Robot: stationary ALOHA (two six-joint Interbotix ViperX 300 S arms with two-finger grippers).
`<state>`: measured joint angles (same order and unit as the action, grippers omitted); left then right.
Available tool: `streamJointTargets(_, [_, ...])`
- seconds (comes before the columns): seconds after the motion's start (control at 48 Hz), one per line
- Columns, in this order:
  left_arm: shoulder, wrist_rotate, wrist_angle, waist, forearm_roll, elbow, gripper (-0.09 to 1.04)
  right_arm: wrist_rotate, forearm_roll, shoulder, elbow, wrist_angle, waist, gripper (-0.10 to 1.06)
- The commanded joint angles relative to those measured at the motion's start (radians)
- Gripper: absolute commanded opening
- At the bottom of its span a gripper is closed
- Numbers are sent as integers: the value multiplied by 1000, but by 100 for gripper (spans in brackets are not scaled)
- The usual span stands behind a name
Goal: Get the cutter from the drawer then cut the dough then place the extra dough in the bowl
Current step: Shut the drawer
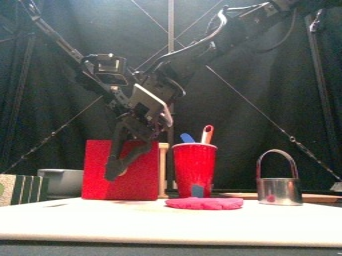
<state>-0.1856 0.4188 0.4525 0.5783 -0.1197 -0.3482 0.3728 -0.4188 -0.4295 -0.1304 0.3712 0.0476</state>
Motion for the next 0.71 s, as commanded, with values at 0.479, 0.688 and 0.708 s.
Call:
streamJointTargets(0.479, [-6, 0, -9, -41, 3, 44, 57, 3, -15, 18, 31, -6, -103, 31])
streamJointTargets(0.688, [-15, 0, -20, -43, 5, 49, 57, 6, -28, 15, 43, -17, -126, 31])
streamJointTargets(0.708, [-18, -2, -20, -43, 5, 49, 57, 8, -29, 14, 43, -18, -130, 31])
